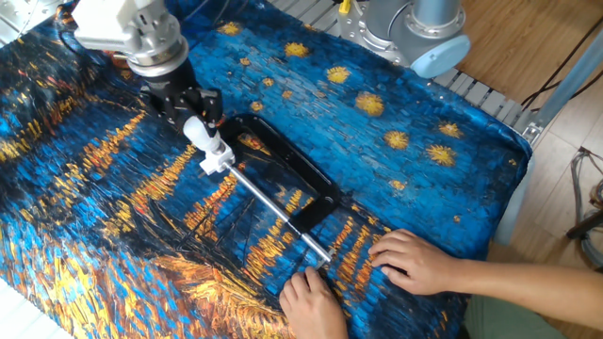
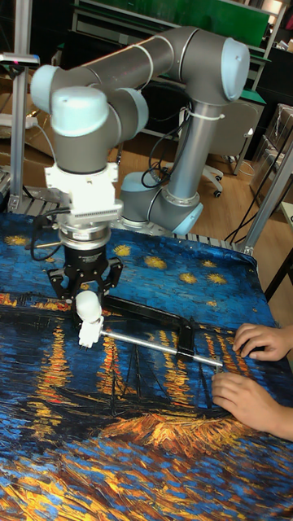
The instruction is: Install the light bulb by rotating it
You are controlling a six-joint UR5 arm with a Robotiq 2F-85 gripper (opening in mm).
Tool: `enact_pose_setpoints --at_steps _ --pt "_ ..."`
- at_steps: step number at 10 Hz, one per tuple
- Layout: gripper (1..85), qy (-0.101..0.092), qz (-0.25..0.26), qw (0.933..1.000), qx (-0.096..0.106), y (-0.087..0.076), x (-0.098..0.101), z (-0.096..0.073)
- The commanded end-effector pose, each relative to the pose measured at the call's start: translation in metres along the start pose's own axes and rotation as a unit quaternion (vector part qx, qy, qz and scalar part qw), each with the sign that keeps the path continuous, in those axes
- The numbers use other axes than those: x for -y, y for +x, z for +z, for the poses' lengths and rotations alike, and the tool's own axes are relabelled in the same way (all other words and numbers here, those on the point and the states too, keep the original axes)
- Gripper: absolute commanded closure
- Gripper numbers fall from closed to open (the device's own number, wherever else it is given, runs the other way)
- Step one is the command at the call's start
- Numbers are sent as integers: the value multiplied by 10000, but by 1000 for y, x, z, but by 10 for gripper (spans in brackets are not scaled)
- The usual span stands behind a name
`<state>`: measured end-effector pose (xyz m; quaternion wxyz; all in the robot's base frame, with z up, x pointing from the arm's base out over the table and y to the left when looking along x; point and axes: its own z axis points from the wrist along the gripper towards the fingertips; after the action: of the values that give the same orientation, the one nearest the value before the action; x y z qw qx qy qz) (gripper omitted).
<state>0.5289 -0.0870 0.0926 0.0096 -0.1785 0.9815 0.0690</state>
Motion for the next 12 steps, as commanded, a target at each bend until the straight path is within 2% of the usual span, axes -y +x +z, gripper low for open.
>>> enact_pose_setpoints --at_steps 1,3,6,9,10,12 --pt "673 290 441 9986 35 -4 1 0" --pt "707 402 721 9966 52 -6 -1 0" --pt "813 601 1112 9920 52 -9 -8 -4" --pt "817 673 1249 9898 139 -12 -5 -7" --pt "817 604 1363 9886 194 -15 -8 -6" --pt "817 395 1668 9850 176 -14 -18 -6"
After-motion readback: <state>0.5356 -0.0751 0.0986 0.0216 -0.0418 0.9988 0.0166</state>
